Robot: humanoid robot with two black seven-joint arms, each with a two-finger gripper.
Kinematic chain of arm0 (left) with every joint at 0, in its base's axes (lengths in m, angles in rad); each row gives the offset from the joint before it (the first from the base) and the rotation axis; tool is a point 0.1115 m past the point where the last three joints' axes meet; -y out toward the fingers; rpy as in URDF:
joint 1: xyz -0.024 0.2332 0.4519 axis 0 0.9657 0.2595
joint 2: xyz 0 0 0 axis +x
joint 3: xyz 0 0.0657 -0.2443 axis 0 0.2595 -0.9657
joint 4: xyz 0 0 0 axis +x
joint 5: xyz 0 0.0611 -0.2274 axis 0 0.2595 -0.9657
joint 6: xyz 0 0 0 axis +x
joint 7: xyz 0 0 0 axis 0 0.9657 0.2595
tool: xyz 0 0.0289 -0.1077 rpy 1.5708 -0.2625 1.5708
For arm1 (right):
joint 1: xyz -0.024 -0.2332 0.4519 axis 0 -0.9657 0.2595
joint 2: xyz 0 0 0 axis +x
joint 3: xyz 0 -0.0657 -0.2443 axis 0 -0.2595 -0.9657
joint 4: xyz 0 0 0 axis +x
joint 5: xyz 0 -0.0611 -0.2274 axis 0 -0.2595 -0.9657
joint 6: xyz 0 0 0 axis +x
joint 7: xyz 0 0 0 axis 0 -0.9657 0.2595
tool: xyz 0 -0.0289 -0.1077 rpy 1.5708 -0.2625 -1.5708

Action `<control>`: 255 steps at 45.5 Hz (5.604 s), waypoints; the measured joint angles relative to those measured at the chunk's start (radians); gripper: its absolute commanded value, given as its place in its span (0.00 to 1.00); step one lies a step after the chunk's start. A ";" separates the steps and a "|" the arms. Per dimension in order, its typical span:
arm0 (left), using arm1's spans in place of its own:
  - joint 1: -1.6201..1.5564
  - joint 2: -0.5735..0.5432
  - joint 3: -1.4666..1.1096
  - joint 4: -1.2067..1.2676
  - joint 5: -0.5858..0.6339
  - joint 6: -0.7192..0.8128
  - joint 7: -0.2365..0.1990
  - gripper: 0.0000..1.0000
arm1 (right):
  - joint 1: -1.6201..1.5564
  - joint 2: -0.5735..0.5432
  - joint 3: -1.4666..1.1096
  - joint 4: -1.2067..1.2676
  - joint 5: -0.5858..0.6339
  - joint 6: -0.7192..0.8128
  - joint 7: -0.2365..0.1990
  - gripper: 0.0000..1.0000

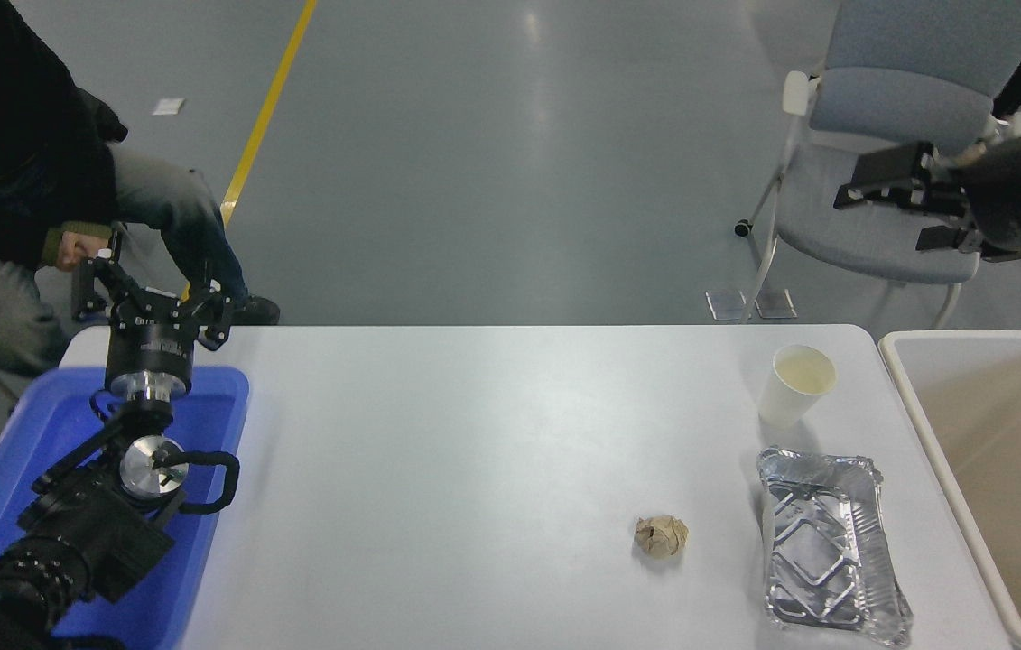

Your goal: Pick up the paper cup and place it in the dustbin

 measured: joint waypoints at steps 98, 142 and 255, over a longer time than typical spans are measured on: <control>0.000 0.000 0.002 0.000 0.000 0.000 0.000 0.99 | -0.605 0.156 0.356 -0.539 -0.406 0.235 0.008 1.00; 0.000 0.000 0.001 0.000 0.000 0.000 0.000 0.99 | -1.109 0.274 0.607 -0.950 -0.516 -0.084 0.061 1.00; 0.000 0.000 0.001 0.000 0.000 0.000 0.000 0.99 | -1.038 0.222 0.595 -0.835 -0.567 -0.113 0.061 0.00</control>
